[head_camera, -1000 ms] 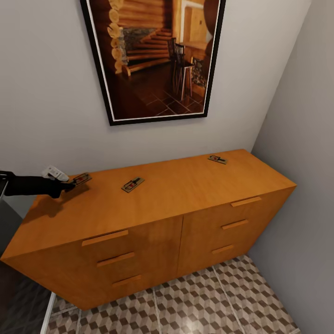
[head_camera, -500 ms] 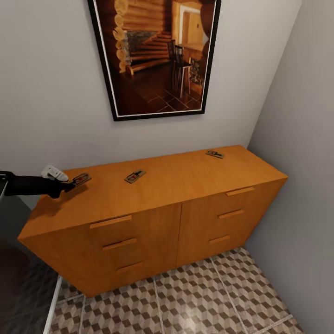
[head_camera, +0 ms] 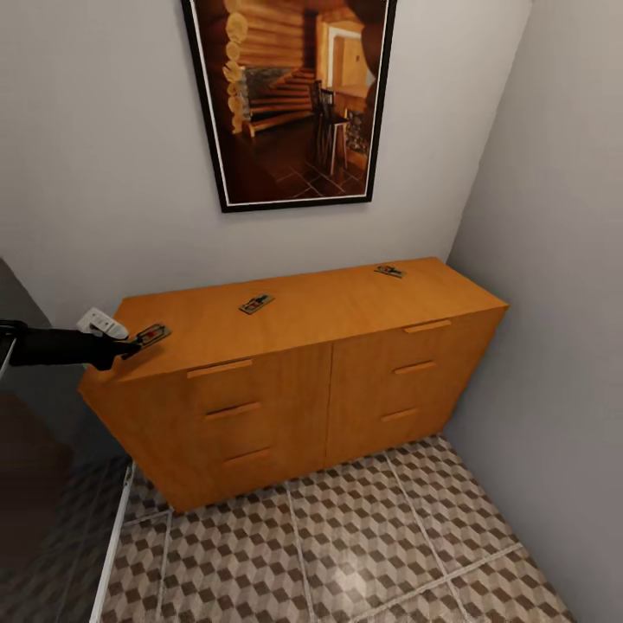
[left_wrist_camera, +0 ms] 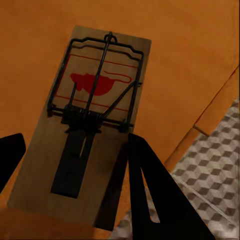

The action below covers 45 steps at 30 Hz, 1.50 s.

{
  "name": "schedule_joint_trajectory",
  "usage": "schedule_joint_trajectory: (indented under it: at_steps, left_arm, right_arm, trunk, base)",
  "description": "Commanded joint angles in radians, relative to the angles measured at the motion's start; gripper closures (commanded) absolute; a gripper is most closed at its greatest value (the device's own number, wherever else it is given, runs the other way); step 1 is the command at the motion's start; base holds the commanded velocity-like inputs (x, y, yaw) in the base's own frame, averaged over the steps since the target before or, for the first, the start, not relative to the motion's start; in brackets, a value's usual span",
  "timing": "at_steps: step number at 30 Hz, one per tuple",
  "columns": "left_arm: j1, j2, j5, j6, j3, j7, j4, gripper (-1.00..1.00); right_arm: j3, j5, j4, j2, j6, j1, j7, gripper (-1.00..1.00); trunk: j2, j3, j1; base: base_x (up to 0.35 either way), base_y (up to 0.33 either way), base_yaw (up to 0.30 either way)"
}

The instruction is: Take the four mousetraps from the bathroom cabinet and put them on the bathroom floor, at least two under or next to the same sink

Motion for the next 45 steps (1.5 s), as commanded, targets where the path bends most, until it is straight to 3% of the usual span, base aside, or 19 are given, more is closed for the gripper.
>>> schedule_joint_trajectory:
  at_steps: [1, 26, 31, 40, 42, 45]
  left_arm:
    - [-0.001, 0.000, -0.012, 0.003, 0.001, -0.009, 0.000, 1.00]
    - [0.007, -0.006, -0.013, 0.001, -0.002, -0.003, 0.017, 1.00]
    - [0.009, -0.021, -0.014, -0.002, -0.004, 0.000, 0.048, 1.00]
    - [0.010, -0.066, -0.016, -0.022, -0.080, 0.036, 0.250, 1.00]
    - [0.010, -0.088, -0.015, -0.066, -0.089, 0.063, 0.327, 1.00]
    - [0.017, -0.154, -0.015, -0.238, -0.094, 0.123, 0.551, 1.00]
  right_arm:
    - [0.008, -0.009, 0.001, 0.000, -0.003, -0.001, 0.002, 1.00]
    - [0.007, -0.009, 0.001, 0.000, -0.003, -0.001, 0.002, 1.00]
    - [0.007, -0.009, 0.000, 0.000, -0.003, -0.001, 0.002, 1.00]
    - [0.006, -0.006, -0.004, -0.003, -0.008, -0.001, 0.001, 1.00]
    - [0.005, -0.006, -0.005, -0.005, -0.009, -0.001, 0.001, 1.00]
    - [0.001, -0.007, -0.009, -0.014, -0.011, -0.001, 0.001, 1.00]
  trunk:
    - [-0.001, -0.001, -0.001]
    - [-0.001, -0.001, -0.001]
    - [-0.001, -0.001, -0.001]
    - [-0.001, -0.001, -0.001]
    - [-0.001, -0.001, -0.001]
    - [-0.001, -0.001, -0.001]
  base:
    - [-0.310, -0.147, 0.000]
    - [-0.283, -0.199, 0.000]
    - [-0.280, -0.205, 0.000]
    - [-0.121, -0.099, 0.000]
    - [-0.013, -0.011, 0.000]
    - [-0.005, -0.004, 0.000]
